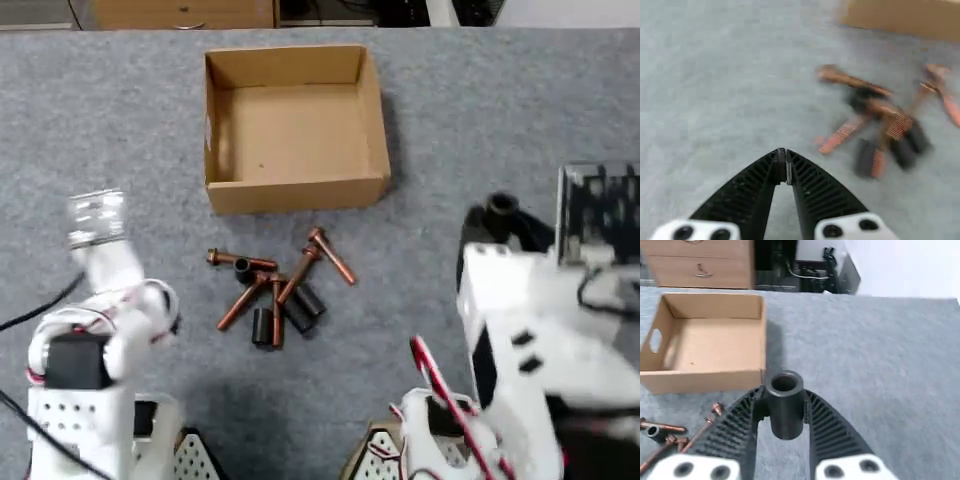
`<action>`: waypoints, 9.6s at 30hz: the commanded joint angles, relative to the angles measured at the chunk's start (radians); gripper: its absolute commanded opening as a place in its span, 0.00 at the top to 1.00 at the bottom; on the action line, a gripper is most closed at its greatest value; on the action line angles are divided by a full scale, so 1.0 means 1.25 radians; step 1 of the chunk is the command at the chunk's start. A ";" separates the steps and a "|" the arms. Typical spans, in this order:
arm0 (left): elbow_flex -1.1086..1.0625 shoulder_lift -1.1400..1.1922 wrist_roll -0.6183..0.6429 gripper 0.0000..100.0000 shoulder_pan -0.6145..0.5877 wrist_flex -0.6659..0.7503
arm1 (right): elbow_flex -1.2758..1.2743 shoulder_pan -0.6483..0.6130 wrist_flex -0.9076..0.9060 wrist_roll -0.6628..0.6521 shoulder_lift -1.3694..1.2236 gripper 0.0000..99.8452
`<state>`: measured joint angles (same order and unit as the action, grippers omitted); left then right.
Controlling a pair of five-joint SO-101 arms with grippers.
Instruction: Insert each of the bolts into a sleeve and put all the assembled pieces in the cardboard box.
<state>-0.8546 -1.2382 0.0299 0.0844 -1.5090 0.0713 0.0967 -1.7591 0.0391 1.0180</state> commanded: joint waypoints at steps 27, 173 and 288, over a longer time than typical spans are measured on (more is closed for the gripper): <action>0.603 0.894 0.071 0.98 0.372 0.107 | -0.623 0.074 0.107 -0.001 0.719 1.00; 0.746 0.494 0.287 0.98 0.312 -0.199 | -0.838 -0.301 0.198 -0.002 0.715 1.00; -0.056 -0.470 0.392 0.98 0.243 0.210 | -0.762 -0.926 0.455 0.006 0.201 1.00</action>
<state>-0.9283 -1.8197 0.5317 0.3790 -1.2651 -0.9076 -1.0510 -1.2221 0.0545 1.2559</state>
